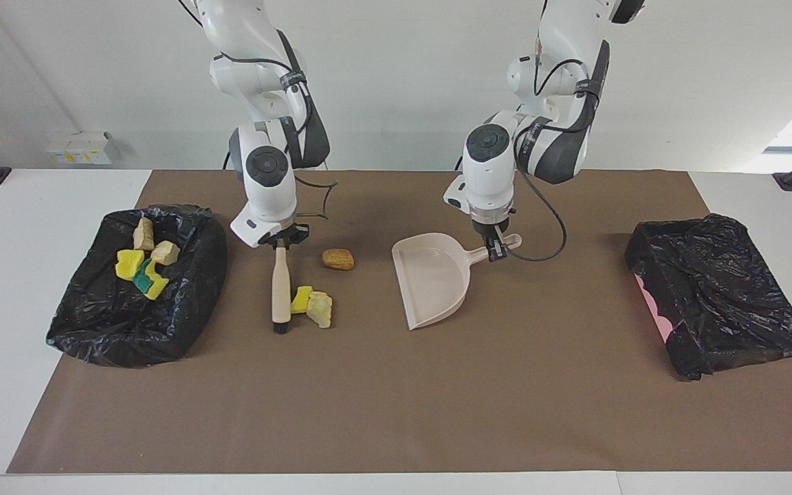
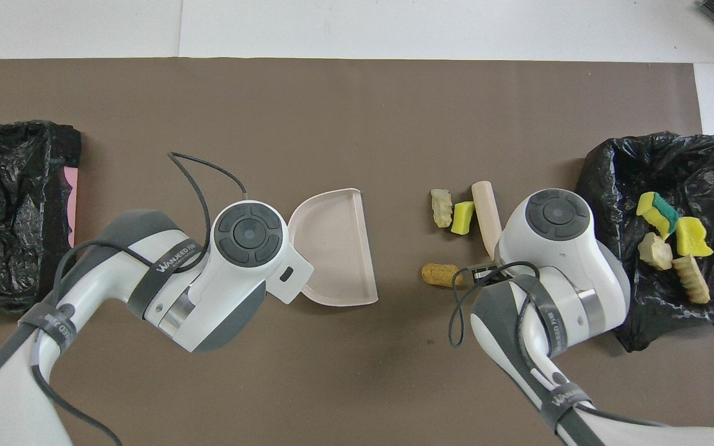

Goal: Sweep and dump trash in bin
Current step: 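Sweep the remaining pieces toward the dustpan with the right gripper's brush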

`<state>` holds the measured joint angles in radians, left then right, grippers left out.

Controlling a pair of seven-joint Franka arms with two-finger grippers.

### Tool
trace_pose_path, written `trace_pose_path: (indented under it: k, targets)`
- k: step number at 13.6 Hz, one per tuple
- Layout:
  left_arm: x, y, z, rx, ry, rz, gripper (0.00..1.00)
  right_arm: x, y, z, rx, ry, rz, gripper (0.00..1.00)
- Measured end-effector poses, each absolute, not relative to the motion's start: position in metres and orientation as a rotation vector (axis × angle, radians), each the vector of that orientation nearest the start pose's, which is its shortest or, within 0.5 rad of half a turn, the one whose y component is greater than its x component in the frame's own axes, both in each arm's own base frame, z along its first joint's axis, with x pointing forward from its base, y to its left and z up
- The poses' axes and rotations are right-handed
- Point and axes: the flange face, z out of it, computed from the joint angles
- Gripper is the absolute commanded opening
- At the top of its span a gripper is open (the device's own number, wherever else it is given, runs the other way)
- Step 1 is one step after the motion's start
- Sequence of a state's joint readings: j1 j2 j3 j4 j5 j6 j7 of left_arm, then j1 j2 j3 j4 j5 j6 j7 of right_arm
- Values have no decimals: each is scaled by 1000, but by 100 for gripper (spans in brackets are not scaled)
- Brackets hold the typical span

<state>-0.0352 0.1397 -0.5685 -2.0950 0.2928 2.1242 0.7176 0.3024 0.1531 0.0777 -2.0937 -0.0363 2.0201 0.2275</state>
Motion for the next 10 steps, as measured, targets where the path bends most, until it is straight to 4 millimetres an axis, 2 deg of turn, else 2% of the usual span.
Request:
trace_pose_path:
  k: [3,7,9,10]
  targets:
    - [463,-300,353,-2250,1956,147,0,503,240,337,-3127,-298,336,0]
    - [461,-298,351,-2310,1890,158,0,484,295,348,-2999,-316,353,0]
    - [461,-298,351,-2323,1873,157,0,482,313,359,-2943,-323,341,0]
    - [461,-298,351,-2326,1869,156,0,484,316,365,-2930,-317,331,0]
